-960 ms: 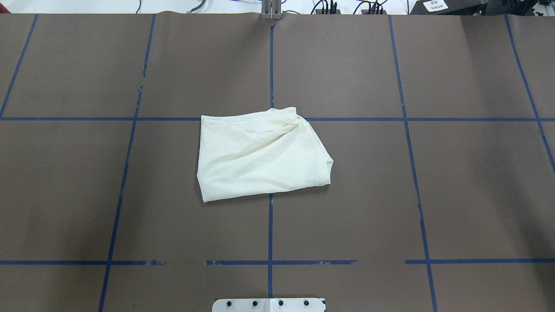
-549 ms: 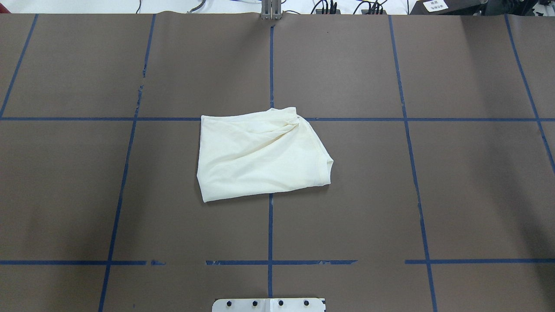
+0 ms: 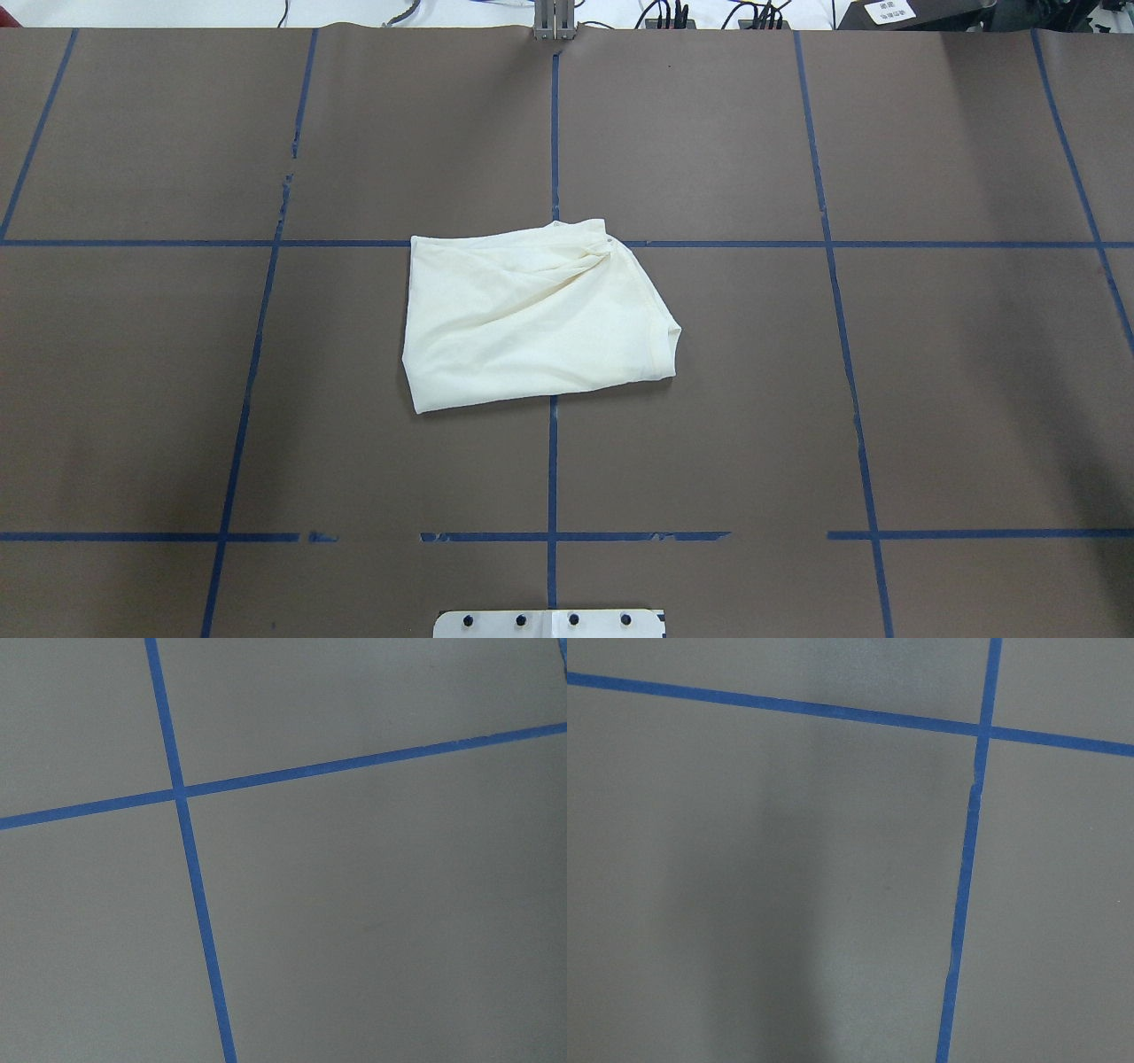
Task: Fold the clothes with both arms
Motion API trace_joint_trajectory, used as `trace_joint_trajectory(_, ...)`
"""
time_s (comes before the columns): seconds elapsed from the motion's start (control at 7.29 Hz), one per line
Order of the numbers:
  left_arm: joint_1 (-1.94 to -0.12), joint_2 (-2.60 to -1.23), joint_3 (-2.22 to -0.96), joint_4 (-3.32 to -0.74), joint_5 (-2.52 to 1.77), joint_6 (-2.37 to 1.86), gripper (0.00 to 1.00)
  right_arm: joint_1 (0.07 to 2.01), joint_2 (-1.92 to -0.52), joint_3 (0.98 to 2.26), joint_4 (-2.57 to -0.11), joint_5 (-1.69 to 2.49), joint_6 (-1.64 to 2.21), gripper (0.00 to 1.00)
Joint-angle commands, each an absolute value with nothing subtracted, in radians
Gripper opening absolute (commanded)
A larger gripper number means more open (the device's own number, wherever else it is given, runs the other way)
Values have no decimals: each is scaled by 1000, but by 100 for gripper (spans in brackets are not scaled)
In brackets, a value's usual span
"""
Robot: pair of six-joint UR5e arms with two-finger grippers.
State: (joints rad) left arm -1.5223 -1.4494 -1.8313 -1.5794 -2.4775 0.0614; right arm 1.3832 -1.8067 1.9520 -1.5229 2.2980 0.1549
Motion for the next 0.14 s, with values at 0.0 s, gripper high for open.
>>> trace_joint_trajectory(0.0,-1526,-1436,-1886,-1575,-2477,61,100,1382,-1798,1945,-1522,2295,153,100)
